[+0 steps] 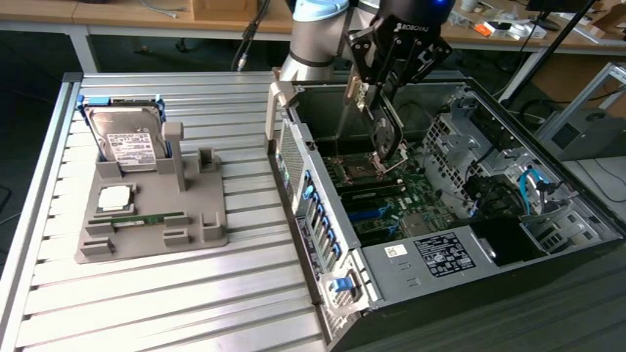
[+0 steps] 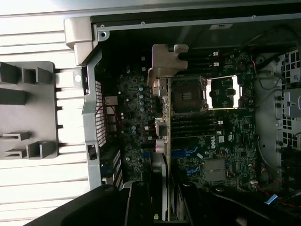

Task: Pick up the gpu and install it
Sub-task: 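Pick up the gpu and move the gpu toward the slot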

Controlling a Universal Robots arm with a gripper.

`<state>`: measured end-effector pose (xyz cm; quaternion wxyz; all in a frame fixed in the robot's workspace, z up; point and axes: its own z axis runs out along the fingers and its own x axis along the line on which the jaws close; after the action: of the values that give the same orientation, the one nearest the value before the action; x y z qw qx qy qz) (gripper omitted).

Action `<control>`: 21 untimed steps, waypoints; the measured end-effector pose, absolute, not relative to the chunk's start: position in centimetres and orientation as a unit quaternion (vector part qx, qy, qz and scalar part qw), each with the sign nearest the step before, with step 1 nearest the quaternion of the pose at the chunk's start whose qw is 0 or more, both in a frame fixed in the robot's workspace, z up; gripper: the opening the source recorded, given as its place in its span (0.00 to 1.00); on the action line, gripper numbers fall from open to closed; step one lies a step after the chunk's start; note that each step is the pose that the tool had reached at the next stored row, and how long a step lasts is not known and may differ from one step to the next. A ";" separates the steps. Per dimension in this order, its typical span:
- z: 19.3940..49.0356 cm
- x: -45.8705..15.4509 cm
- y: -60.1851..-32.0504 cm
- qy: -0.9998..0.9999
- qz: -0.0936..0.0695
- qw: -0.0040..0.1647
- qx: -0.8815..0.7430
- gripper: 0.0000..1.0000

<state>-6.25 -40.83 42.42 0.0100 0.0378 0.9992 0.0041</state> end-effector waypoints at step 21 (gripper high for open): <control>42.0 -5.6 -41.0 0.999 0.002 0.010 0.038 0.27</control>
<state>-5.62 -40.96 41.98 0.0101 0.0378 0.9992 0.0022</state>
